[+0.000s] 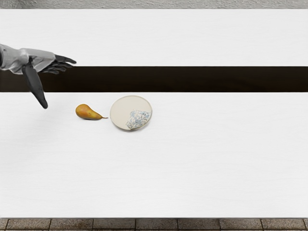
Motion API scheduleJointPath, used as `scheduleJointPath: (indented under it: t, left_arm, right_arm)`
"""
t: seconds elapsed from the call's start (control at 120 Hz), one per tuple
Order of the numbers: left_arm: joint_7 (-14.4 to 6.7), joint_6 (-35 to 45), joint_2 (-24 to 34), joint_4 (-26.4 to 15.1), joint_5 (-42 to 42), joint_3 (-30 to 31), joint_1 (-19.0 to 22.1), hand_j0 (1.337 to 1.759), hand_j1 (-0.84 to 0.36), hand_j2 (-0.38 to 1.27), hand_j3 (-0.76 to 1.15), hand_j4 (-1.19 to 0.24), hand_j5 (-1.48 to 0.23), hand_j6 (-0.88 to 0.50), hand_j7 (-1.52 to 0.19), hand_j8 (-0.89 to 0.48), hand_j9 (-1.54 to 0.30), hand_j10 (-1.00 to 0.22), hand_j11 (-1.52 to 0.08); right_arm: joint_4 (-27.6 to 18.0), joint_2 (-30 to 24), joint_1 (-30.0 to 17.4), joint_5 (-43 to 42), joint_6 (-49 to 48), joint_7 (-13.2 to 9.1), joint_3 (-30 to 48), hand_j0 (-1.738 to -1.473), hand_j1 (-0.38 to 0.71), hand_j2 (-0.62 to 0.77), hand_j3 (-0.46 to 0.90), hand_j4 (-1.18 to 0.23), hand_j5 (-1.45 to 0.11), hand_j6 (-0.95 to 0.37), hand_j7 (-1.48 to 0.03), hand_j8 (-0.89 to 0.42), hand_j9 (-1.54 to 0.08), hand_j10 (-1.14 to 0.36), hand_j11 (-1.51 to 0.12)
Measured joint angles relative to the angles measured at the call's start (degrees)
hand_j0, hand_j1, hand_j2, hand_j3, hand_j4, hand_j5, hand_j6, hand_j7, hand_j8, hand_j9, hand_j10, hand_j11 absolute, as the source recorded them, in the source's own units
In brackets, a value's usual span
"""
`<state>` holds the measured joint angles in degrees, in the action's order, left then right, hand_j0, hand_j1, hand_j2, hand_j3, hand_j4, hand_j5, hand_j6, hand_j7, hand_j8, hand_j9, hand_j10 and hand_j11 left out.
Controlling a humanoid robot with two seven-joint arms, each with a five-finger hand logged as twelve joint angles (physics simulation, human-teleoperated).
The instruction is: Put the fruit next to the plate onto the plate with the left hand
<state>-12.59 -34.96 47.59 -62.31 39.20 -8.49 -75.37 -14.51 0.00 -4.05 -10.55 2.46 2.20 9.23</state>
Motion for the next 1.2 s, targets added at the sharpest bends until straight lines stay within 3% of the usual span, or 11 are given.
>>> scheduleJointPath:
  t: [0.342, 0.458, 0.533, 0.608, 0.733, 1.017, 1.2]
  left_arm:
    - [0.03, -0.05, -1.1, -0.07, 0.74, -0.09, -0.69, 1.658, 0.35, 0.0, 0.0, -0.01, 0.0, -0.01, 0.0, -0.01, 0.0, -0.01, 0.0]
    - [-2.44, -0.06, -3.52, 0.1, 2.61, 0.11, -0.8, 1.658, 0.35, 0.0, 0.0, -0.01, 0.0, -0.01, 0.0, -0.01, 0.0, 0.0, 0.0]
    - [-4.09, -0.05, -6.52, -1.31, 9.51, 0.25, -0.27, 1.658, 0.35, 0.0, 0.0, 0.0, 0.0, -0.01, 0.0, -0.01, 0.0, 0.0, 0.0]
    - [-7.17, 0.39, -10.46, -2.86, 15.77, 0.51, -0.04, 1.658, 0.35, 0.0, 0.0, 0.0, 0.0, -0.01, 0.0, -0.01, 0.0, 0.0, 0.0]
    - [-10.37, 3.79, -11.41, -4.18, 22.3, 1.42, 0.75, 1.658, 0.35, 0.0, 0.0, 0.0, 0.0, 0.0, 0.0, 0.0, 0.0, 0.0, 0.0]
    - [-11.74, 20.65, -12.65, -10.11, 32.89, 9.35, 3.67, 1.658, 0.35, 0.0, 0.0, 0.0, 0.0, -0.01, 0.0, 0.0, 0.0, 0.0, 0.0]
    - [-11.83, 24.1, -16.17, -12.23, 34.28, 12.11, 3.84, 1.658, 0.35, 0.0, 0.0, 0.0, 0.0, 0.0, 0.0, 0.0, 0.0, 0.0, 0.0]
  right_arm:
    - [0.0, 0.0, -0.06, 0.08, 0.0, 0.0, 0.17, -1.658, -0.31, -0.01, 0.0, -0.03, -0.04, -0.03, -0.04, -0.03, -0.04, -0.03, -0.04]
    - [0.0, 0.0, -0.08, 0.08, 0.0, 0.0, 0.17, -1.658, -0.31, -0.01, 0.0, -0.03, -0.04, -0.03, -0.04, -0.03, -0.04, -0.03, -0.04]
    - [0.04, 0.0, -0.08, 0.06, 0.0, 0.0, 0.17, -1.658, -0.31, -0.01, 0.0, -0.03, -0.04, -0.03, -0.04, -0.03, -0.04, -0.03, -0.04]
    - [0.11, 0.0, -0.08, 0.03, 0.0, 0.0, 0.17, -1.658, -0.31, -0.01, 0.0, -0.03, -0.04, -0.03, -0.04, -0.03, -0.04, -0.03, -0.04]
    - [0.3, 0.0, -0.08, 0.01, 0.0, 0.0, 0.14, -1.658, -0.31, -0.01, 0.0, -0.03, -0.04, -0.03, -0.04, -0.03, -0.04, -0.03, -0.04]
    - [0.51, 0.0, -0.08, 0.0, 0.0, 0.0, 0.07, -1.658, -0.31, -0.01, 0.0, -0.03, -0.04, -0.03, -0.04, -0.03, -0.04, -0.03, -0.04]
    - [0.53, 0.0, -0.06, 0.0, 0.0, 0.0, 0.09, -1.658, -0.31, -0.01, 0.0, -0.03, -0.04, -0.03, -0.04, -0.03, -0.04, -0.03, -0.04]
